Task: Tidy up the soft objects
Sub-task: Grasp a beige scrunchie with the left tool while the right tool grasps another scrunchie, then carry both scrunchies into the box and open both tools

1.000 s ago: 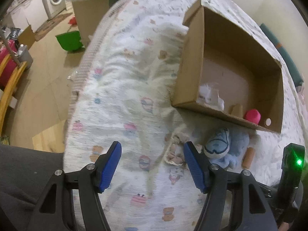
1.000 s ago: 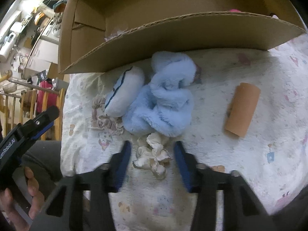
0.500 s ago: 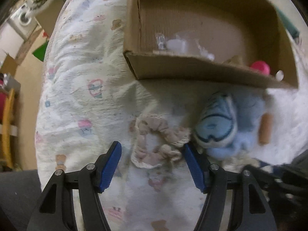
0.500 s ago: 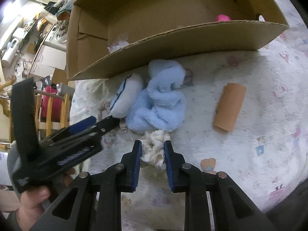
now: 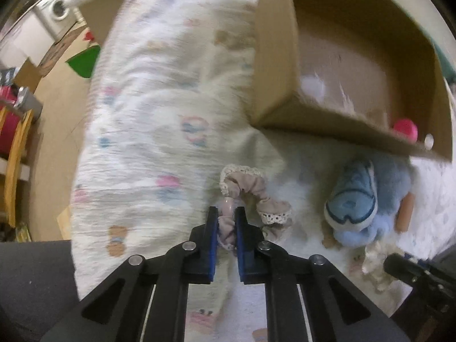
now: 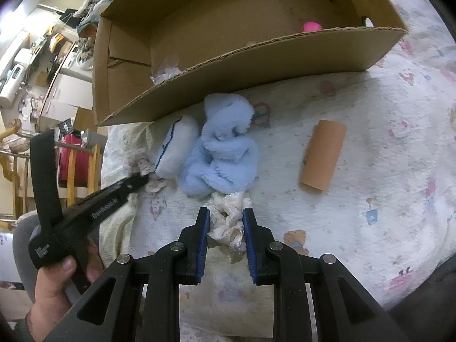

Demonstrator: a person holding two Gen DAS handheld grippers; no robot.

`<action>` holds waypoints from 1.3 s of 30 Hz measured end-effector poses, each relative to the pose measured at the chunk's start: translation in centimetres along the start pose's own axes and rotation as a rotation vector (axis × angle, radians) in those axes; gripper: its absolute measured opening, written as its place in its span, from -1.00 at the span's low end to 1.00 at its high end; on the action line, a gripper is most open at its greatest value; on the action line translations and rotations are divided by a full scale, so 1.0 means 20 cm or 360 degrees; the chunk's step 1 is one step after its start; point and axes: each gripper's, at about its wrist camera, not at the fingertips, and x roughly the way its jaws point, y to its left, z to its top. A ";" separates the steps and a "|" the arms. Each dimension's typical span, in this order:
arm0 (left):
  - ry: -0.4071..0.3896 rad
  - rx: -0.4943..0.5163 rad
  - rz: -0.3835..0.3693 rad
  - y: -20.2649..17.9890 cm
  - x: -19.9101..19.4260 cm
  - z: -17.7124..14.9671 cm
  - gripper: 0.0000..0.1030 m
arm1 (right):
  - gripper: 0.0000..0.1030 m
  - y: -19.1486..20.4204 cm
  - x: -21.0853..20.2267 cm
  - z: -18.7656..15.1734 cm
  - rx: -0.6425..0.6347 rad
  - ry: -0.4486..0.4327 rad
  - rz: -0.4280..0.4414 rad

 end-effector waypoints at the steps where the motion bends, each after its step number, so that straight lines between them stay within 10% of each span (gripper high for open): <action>1: -0.0025 -0.0026 -0.0022 0.02 -0.03 0.00 -0.80 | -0.51 -0.01 -0.01 0.00 0.0006 -0.0006 0.0005; 19: -0.0310 0.0001 -0.0113 0.05 -0.37 -0.11 -0.81 | -0.51 0.05 -0.18 -0.08 -0.0142 -0.0103 0.0146; 27: -0.0555 0.0107 -0.0187 -0.06 -0.66 -0.12 -0.81 | -0.51 0.08 -0.54 -0.03 -0.0150 -0.0484 0.0313; 39: -0.0666 0.0175 -0.0236 -0.17 -0.83 0.10 -0.81 | -0.51 0.06 -0.75 0.12 -0.0118 -0.0656 0.0279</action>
